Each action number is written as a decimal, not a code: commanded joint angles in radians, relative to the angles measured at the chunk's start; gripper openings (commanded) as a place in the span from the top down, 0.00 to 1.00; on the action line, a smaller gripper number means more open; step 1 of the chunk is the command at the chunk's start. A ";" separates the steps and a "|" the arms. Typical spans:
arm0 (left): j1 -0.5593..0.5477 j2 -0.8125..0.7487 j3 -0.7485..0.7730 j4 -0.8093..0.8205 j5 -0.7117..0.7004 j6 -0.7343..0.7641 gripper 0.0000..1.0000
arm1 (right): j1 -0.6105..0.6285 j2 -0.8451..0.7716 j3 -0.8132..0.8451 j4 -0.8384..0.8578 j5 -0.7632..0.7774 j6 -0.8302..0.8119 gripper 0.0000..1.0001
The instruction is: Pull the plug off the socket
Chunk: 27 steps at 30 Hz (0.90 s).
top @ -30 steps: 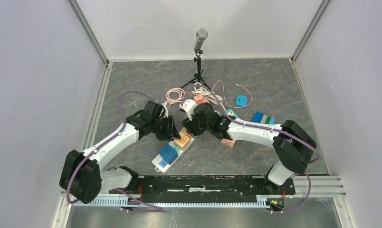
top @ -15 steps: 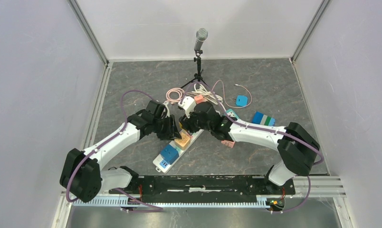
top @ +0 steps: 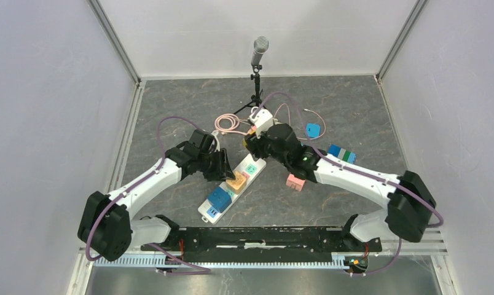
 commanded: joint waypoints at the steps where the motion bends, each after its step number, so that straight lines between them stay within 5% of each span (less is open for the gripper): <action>1: -0.017 0.005 0.015 0.005 -0.065 -0.026 0.46 | -0.035 -0.114 -0.042 -0.058 0.070 0.100 1.00; 12: -0.015 -0.034 0.209 0.055 -0.068 -0.011 0.16 | -0.065 -0.327 -0.302 -0.112 -0.123 0.216 0.99; 20: -0.013 -0.121 0.177 0.039 -0.250 -0.029 0.04 | -0.063 -0.313 -0.388 -0.067 -0.297 0.262 0.94; 27: -0.011 -0.202 0.137 0.002 -0.399 -0.038 0.00 | -0.063 -0.242 -0.400 -0.067 -0.321 0.273 0.66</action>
